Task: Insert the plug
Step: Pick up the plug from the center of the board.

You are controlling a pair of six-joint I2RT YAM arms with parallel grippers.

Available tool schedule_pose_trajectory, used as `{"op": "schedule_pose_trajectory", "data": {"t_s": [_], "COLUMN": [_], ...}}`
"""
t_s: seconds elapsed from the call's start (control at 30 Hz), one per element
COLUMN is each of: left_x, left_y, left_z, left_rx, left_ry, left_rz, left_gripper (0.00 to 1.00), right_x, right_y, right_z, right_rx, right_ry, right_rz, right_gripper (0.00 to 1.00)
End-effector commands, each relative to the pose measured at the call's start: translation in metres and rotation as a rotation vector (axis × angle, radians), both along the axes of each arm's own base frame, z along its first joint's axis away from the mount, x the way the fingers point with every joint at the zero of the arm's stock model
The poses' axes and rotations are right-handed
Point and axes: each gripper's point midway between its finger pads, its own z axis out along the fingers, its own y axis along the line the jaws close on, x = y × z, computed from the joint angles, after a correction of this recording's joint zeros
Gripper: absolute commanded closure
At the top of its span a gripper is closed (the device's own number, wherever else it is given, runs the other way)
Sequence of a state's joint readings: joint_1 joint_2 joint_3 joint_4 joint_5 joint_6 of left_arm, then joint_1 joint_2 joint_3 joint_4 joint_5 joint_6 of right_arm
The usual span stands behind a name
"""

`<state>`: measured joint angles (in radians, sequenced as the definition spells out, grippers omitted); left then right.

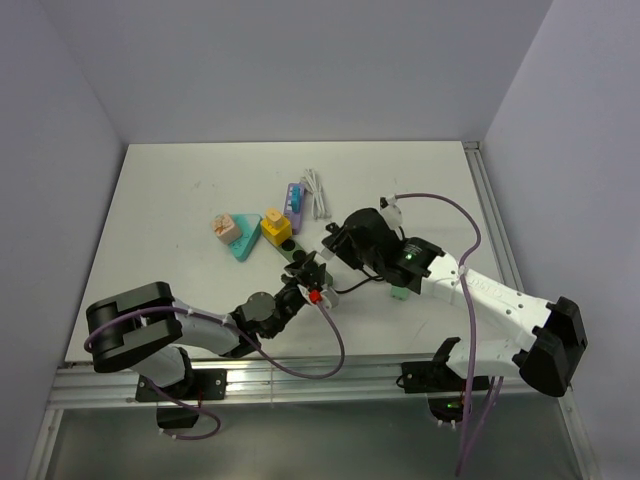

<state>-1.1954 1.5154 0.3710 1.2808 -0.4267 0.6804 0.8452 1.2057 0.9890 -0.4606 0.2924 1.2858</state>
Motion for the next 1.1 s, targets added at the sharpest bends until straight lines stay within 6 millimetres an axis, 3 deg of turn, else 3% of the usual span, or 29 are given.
{"op": "schedule_pose_trajectory", "data": {"t_s": [0.0,0.5,0.73,0.8,0.83,0.93,1.07], "left_x": [-0.006,-0.010,-0.010,-0.008,-0.008,-0.006,-0.005], "left_y": [-0.008,-0.002,0.001,0.000,0.000,0.001,0.007], "left_z": [0.077,0.079,0.082,0.084,0.084,0.085,0.092], "left_rx": [-0.244,-0.274,-0.289,-0.291,-0.291,-0.295,-0.346], "left_ry": [-0.141,-0.184,-0.205,-0.208,-0.213,-0.221,-0.247], "left_rz": [-0.038,-0.044,-0.034,-0.030,-0.026,-0.012,0.005], "left_gripper": [0.57,0.53,0.43,0.48,0.56,0.69,0.71], "right_x": [-0.008,-0.025,-0.030,-0.033,-0.034,-0.038,-0.044], "right_y": [0.018,0.032,0.033,0.037,0.037,0.043,0.051], "right_z": [0.014,0.028,0.030,0.031,0.029,0.030,0.033], "right_rx": [0.056,0.128,0.145,0.156,0.158,0.178,0.221], "right_ry": [-0.008,-0.006,-0.004,0.001,0.007,0.018,0.024], "right_rz": [0.043,0.110,0.118,0.134,0.133,0.155,0.187], "right_gripper": [1.00,1.00,1.00,1.00,1.00,1.00,1.00]}}
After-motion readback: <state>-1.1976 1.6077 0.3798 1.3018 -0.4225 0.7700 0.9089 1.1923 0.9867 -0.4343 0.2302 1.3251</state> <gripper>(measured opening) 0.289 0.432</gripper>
